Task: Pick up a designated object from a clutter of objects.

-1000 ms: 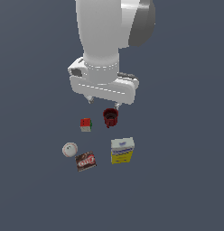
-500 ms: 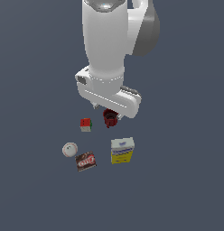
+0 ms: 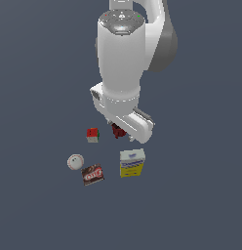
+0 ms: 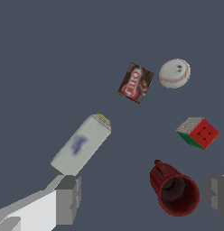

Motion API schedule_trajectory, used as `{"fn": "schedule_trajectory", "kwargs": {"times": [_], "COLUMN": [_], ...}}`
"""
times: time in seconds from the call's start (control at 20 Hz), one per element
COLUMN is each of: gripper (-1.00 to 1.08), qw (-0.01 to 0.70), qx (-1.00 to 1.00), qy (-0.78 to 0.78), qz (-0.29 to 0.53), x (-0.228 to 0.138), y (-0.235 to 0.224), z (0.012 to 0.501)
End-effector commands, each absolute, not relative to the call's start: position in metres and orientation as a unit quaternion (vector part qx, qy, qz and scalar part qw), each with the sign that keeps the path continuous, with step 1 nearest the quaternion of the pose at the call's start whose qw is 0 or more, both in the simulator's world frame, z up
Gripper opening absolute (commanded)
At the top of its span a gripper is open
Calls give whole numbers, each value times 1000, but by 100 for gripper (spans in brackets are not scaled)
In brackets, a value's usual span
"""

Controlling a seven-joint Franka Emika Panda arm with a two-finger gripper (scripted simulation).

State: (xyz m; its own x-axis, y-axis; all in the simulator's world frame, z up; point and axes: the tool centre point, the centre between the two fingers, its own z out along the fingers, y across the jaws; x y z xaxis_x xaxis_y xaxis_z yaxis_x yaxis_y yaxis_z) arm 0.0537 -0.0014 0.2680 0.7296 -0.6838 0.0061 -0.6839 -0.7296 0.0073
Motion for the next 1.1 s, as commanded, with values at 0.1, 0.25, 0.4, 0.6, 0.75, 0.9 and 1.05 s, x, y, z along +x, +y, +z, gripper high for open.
{"fn": "schedule_trajectory", "kwargs": {"times": [0.1, 0.25, 0.4, 0.6, 0.75, 0.9, 1.05], "gripper": [100, 100, 100, 100, 100, 100, 100], "qw": [4, 3, 2, 2, 1, 1, 1], "qx": [909, 893, 877, 853, 834, 816, 799], "qy": [-417, -449, -481, -521, -551, -579, -601], "qz": [1, 1, 1, 1, 1, 1, 0], "x": [63, 68, 74, 81, 86, 91, 95], "y": [5, 10, 15, 21, 26, 30, 34], "z": [258, 251, 244, 235, 228, 221, 215]}}
